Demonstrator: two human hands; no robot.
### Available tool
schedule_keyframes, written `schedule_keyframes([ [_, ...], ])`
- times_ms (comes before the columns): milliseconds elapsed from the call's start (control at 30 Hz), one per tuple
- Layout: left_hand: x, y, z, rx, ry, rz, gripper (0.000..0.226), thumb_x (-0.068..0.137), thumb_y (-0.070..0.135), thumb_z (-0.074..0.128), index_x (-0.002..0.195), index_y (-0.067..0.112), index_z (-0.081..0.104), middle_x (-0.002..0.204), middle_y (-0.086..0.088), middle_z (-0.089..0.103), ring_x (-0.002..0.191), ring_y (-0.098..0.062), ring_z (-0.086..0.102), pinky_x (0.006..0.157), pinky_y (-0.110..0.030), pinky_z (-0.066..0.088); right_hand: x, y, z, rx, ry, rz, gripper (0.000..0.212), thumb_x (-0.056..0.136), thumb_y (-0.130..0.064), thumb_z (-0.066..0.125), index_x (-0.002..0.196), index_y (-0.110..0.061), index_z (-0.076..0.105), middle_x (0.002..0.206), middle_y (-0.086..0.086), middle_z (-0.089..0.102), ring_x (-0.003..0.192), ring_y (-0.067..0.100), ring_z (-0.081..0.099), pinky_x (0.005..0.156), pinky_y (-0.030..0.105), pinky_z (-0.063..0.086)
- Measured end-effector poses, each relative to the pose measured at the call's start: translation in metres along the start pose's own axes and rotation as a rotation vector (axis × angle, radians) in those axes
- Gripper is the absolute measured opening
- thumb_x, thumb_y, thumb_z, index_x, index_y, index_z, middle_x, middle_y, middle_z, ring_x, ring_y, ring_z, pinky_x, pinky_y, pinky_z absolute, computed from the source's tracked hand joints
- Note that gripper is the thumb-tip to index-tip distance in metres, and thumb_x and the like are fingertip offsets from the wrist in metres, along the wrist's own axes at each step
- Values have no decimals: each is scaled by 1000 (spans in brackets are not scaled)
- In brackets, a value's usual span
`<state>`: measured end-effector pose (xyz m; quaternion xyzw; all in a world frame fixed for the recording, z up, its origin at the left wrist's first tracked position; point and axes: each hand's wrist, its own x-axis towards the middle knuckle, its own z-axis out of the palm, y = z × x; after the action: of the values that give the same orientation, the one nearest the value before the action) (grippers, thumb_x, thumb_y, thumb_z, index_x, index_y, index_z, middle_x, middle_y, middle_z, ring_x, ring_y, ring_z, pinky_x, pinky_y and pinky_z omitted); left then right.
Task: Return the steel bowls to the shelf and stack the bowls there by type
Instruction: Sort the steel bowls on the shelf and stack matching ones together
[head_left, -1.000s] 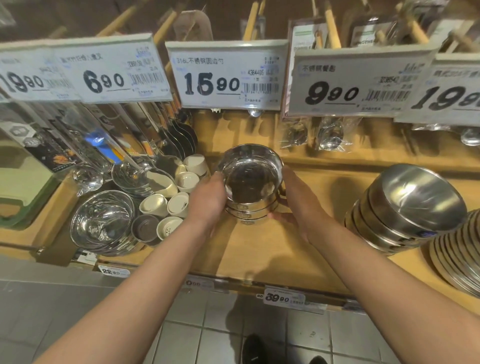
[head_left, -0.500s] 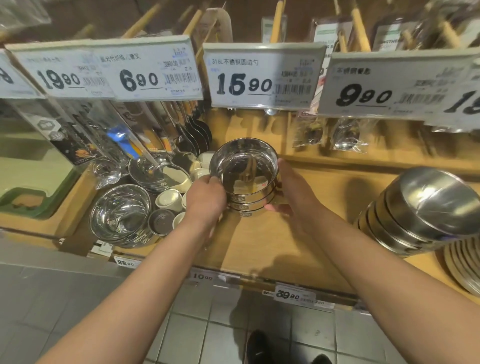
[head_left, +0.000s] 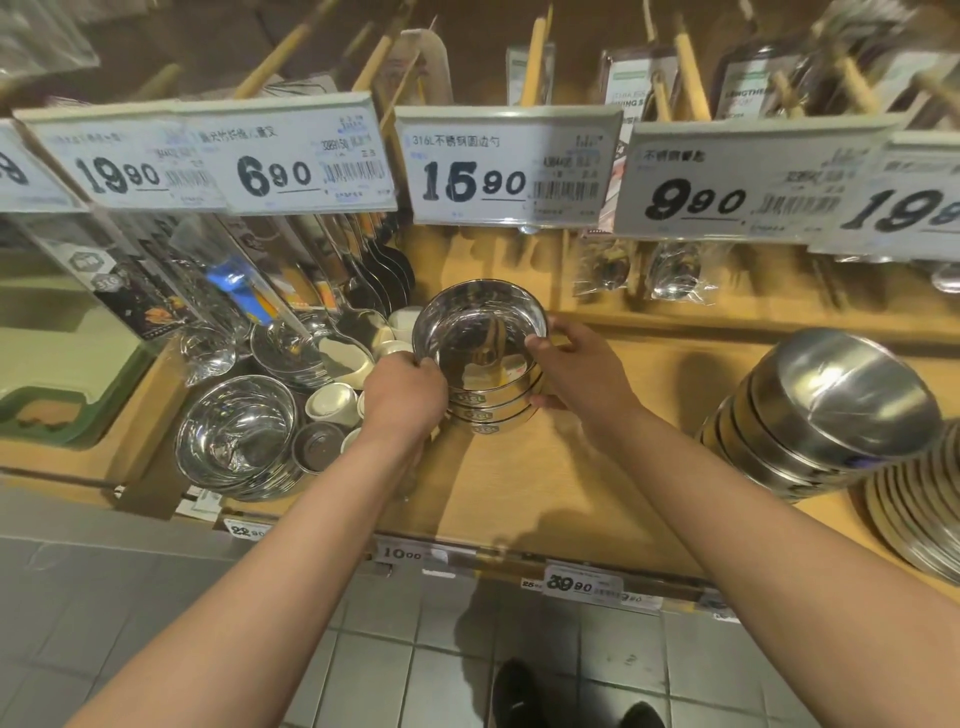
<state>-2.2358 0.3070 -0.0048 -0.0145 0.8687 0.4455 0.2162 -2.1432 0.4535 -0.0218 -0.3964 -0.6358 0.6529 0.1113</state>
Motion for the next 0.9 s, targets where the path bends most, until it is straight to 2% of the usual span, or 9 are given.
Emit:
schedule_keyframes([
  [100,-7,0,-4,10,-6,26,24,96,26,51,98,12,70,102,-14,74,98,-37,70,92,-50,58,-6,-4,-4,-16,-16,21,53,95,-40,65,143,-22,53,118,-5,57,79,6,62,73,40,65],
  [200,-15,1,-12,60,8,68,21,95,28,55,78,23,65,93,-8,74,93,-32,71,90,-48,59,-19,-10,-10,0,-14,46,55,95,-40,64,145,-21,51,104,-11,58,77,6,62,77,43,64],
  [267,-24,3,-20,58,-4,74,22,95,28,56,75,23,65,93,-9,75,93,-33,71,91,-49,58,-33,-15,-17,37,-29,53,50,96,-38,64,142,-23,52,99,-12,60,77,6,61,79,44,64],
  [367,-41,5,-30,11,-48,94,18,95,24,57,86,17,70,98,-17,75,96,-36,70,94,-52,56,-66,-14,-32,68,-36,66,44,96,-37,63,138,-28,53,116,-4,59,93,9,61,74,37,65],
  [467,-64,1,-36,-16,-77,129,20,96,29,56,101,16,70,110,-19,73,101,-39,68,98,-57,54,-108,3,-57,129,-17,83,36,98,-30,61,133,-25,57,109,-2,62,93,9,64,58,23,60],
  [600,-99,-4,-19,-18,-176,208,18,99,33,56,95,22,70,98,-1,72,102,-31,67,96,-54,55,-157,37,-109,237,104,142,15,101,-21,56,108,-21,70,117,7,67,106,17,65,69,29,61],
  [733,-128,-5,25,-10,-390,253,23,101,29,55,87,18,69,92,-11,68,99,-34,66,94,-57,55,-186,59,-159,273,234,177,20,101,-20,56,116,-16,68,118,5,65,112,21,64,70,31,61],
  [800,-136,-2,50,-74,-476,204,18,98,25,55,92,14,68,95,-10,64,93,-26,62,90,-50,58,-191,62,-180,277,293,177,14,101,-20,56,110,-17,67,116,7,65,108,19,65,70,33,62],
  [900,-146,4,75,-240,-630,28,22,103,10,50,121,3,62,102,-8,58,88,-20,57,75,-34,54,-191,63,-203,289,332,181,12,104,-24,52,109,-21,62,120,8,62,110,21,63,76,36,62],
])
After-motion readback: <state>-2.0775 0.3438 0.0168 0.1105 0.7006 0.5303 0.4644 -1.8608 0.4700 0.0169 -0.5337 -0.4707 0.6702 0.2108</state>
